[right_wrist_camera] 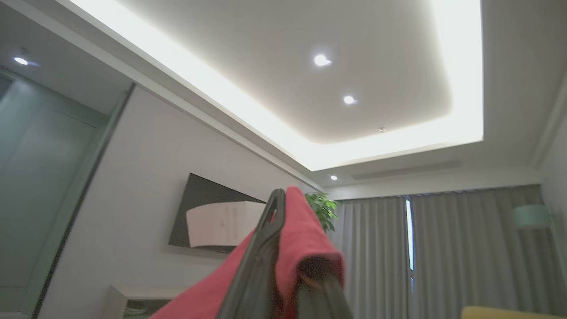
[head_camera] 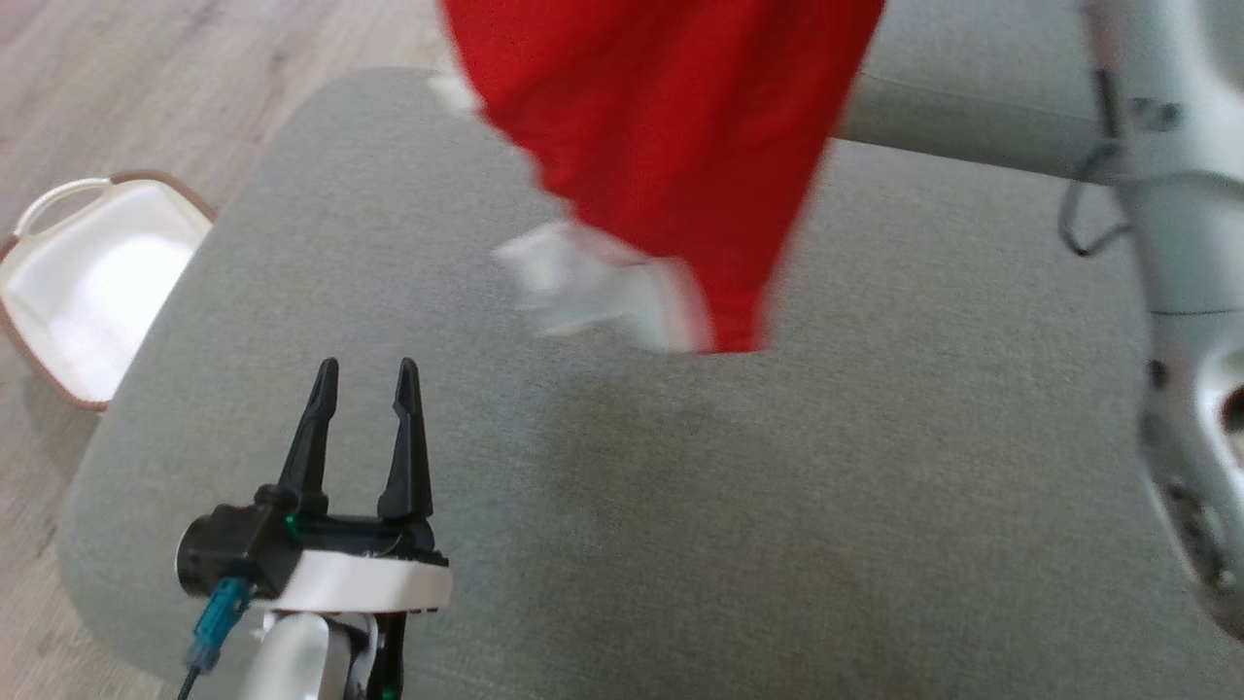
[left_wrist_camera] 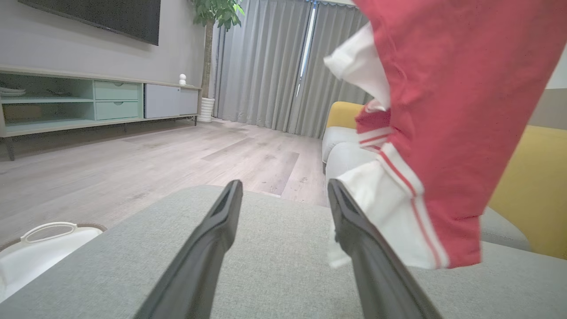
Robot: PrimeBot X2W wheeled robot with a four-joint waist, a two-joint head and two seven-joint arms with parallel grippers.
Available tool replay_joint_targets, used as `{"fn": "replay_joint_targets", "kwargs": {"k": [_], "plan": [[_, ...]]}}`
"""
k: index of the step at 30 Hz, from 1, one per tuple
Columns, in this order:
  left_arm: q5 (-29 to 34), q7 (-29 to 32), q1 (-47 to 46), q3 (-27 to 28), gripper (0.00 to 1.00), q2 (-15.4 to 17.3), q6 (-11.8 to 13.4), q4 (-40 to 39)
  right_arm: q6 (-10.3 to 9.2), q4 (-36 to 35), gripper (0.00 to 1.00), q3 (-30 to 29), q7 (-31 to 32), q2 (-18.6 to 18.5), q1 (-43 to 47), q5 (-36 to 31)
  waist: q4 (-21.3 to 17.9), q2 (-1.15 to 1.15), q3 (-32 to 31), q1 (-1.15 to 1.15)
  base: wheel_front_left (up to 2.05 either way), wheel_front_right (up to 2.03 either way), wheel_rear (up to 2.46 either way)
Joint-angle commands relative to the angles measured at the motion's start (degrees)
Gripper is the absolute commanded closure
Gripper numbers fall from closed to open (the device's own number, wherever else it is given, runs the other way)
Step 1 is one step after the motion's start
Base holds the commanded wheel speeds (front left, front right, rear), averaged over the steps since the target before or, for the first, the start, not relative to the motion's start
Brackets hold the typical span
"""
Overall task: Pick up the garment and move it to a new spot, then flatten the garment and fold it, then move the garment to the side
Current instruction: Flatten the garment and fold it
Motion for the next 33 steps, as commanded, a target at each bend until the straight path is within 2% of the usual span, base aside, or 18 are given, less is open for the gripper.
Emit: {"fn": "replay_joint_targets", "kwargs": {"k": [1,5,10,11,12,17,21,24,29,33], "plan": [[0.67,-0.29,-1.78,1.92,0.0,0.02,-0.22,-2.25,-0.04,0.14,1.0,-2.04,-0.03,-1.13,2.28,0.2,-0.86,0.0,0.69,0.0,0.0,0.0,0.0],[0.58,-0.29,-2.23,1.74,0.0,-0.03,-0.42,-2.47,-0.04,5.37,1.0,-3.71,-0.04,-7.47,8.86,0.19,-2.72,0.0,2.18,0.0,0.0,0.0,0.0],[1.09,-0.29,-3.25,1.11,0.0,-0.06,-0.69,-2.01,-0.04,16.42,1.0,-4.35,2.89,-15.67,17.92,-1.15,-5.15,0.0,3.97,0.0,0.0,0.0,0.0],[1.08,-0.29,-3.42,1.02,0.0,-0.06,-0.74,-1.84,-0.04,19.13,0.93,-5.19,4.15,-17.05,19.31,-1.54,-5.65,0.0,4.12,0.0,0.0,0.0,0.0],[1.12,-0.29,-3.55,0.95,0.0,-0.06,-0.78,-1.7,-0.04,22.06,0.0,-6.34,5.61,-18.25,20.41,-2.11,-6.19,0.0,4.22,0.0,0.0,0.0,0.0],[1.38,-0.29,-4.12,0.56,0.0,-0.07,-0.95,-1.32,-0.04,30.38,0.0,-9.98,7.13,-21.43,21.93,-7.21,-8.01,0.0,4.35,0.0,0.0,0.0,0.0],[1.53,-0.29,-4.39,0.65,0.0,-0.07,-1.0,-1.25,-0.04,33.33,0.0,-12.74,5.8,-19.88,21.64,-10.94,-9.89,0.0,3.87,0.0,0.0,0.0,0.0],[1.72,-0.29,-4.46,0.66,0.0,-0.08,-1.07,-1.21,-0.04,32.75,0.0,-13.95,3.12,-18.05,21.2,-13.2,-11.05,0.0,3.05,0.0,0.0,0.0,0.0],[1.62,-0.29,-3.95,0.78,0.0,-0.08,-0.83,-1.72,-0.04,24.77,0.0,-14.48,0.15,-11.68,22.97,-13.6,-12.84,0.0,1.33,0.0,0.0,0.0,0.0],[1.6,-0.29,-3.36,1.06,0.0,-0.08,-0.43,-2.46,-0.04,9.39,0.0,-13.39,-0.02,-6.59,29.46,-12.08,-14.4,0.0,0.76,0.0,0.0,0.0,0.0]]}}
